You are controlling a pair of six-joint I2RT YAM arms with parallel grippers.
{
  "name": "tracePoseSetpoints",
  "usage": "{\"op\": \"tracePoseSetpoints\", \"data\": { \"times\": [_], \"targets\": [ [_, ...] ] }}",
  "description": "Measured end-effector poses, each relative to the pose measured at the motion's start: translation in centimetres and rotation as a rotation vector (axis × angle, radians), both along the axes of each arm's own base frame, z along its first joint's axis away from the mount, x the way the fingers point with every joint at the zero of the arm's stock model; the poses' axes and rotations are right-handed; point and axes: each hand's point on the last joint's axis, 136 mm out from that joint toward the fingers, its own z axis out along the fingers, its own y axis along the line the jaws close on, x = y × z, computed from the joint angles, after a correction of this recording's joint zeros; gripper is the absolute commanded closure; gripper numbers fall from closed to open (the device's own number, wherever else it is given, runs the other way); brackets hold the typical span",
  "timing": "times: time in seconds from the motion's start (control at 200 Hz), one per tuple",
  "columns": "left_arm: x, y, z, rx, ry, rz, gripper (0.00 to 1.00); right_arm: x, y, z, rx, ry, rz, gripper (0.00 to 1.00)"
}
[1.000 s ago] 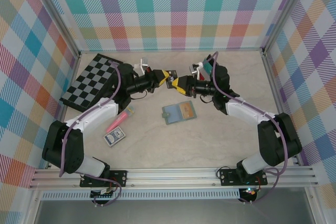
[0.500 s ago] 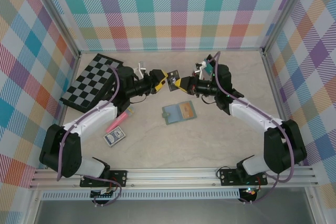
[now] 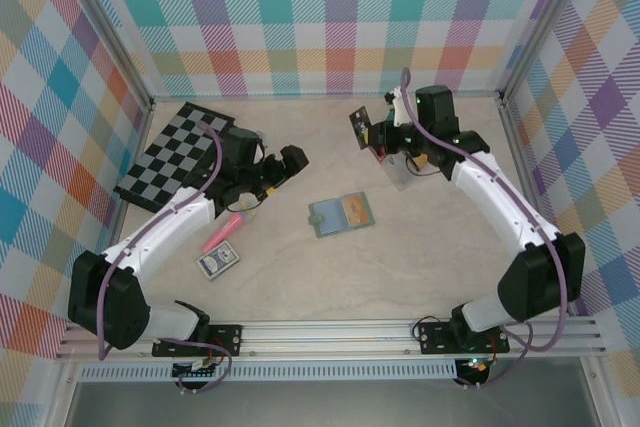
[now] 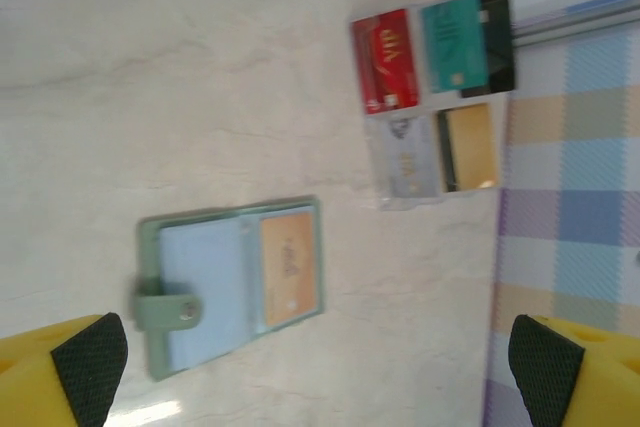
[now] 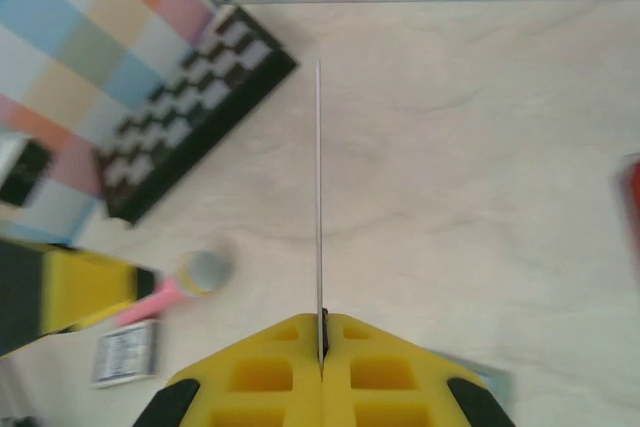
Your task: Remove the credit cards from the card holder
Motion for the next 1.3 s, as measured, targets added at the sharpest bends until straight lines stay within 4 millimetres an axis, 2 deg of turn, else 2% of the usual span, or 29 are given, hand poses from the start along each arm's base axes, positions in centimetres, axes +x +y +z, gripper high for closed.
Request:
{"op": "tracePoseSetpoints", "data": {
  "times": [0.125,0.29,0.465,0.615,0.79,1.045,1.305],
  "targets": [
    [0.0,1.1,0.0,0.088,-0.009,0.005,0.00,2.9,-3.0,-3.0,-0.166,0.000,-0.032,1.00],
    [0.9,1.2,0.1,0.139,-0.025,-0.008,0.00,6.8,-6.8,-6.0,-0.350,0.015,-0.053,1.00],
    [1.6,1.1,-1.6,0.171,0.006,-0.024,0.00,10.3,-10.4,-6.9,-0.457,0.007,-0.062,1.00],
    [2.0,0.7,-3.2,0.185,0.041,-0.037,0.00,13.3,-12.0,-6.6,-0.491,-0.019,-0.058,1.00],
    [2.8,0.2,-3.5,0.181,0.051,-0.045,0.00,15.5,-12.2,-8.7,-0.514,0.002,-0.027,1.00],
    [3.1,0.0,-3.0,0.173,0.043,-0.049,0.00,16.1,-12.1,-12.8,-0.528,0.086,0.006,1.00],
    [3.2,0.0,-3.4,0.173,0.055,-0.049,0.00,16.0,-12.3,-13.3,-0.568,0.094,0.029,1.00]
  ]
}}
